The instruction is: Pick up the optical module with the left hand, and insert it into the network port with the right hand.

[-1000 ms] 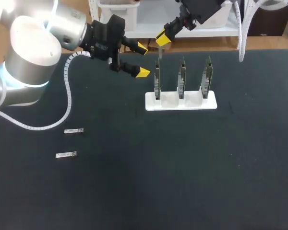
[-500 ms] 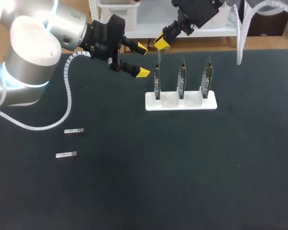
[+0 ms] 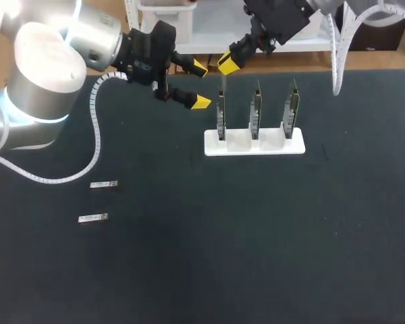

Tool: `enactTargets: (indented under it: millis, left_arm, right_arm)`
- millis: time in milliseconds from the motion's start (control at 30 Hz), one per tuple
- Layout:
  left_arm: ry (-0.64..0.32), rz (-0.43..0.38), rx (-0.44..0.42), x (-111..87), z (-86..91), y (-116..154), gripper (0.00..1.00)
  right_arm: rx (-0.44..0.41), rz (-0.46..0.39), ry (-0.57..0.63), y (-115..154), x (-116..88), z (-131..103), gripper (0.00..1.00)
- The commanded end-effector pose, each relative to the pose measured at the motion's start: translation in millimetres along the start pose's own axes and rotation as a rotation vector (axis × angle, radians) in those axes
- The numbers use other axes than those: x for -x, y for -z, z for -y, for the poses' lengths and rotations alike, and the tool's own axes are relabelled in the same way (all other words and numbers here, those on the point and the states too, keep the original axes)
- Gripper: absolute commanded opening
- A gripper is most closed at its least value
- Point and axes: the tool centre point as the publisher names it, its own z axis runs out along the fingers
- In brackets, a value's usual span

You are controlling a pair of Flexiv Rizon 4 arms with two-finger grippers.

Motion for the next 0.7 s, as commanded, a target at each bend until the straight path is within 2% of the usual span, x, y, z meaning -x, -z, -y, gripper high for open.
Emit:
enactTargets:
  millis: [33,700]
  left_arm:
    - [-0.001,-0.002,-0.002,0.0,-1.2,-0.3,1.0]
    - [-0.001,-0.002,-0.002,0.0,-1.2,-0.3,1.0]
  right_arm:
    - [0.009,0.0,0.002,-2.5,0.6,3.6,0.0]
    - [0.01,-0.015,-0.013,-9.4,0.5,6.3,0.0]
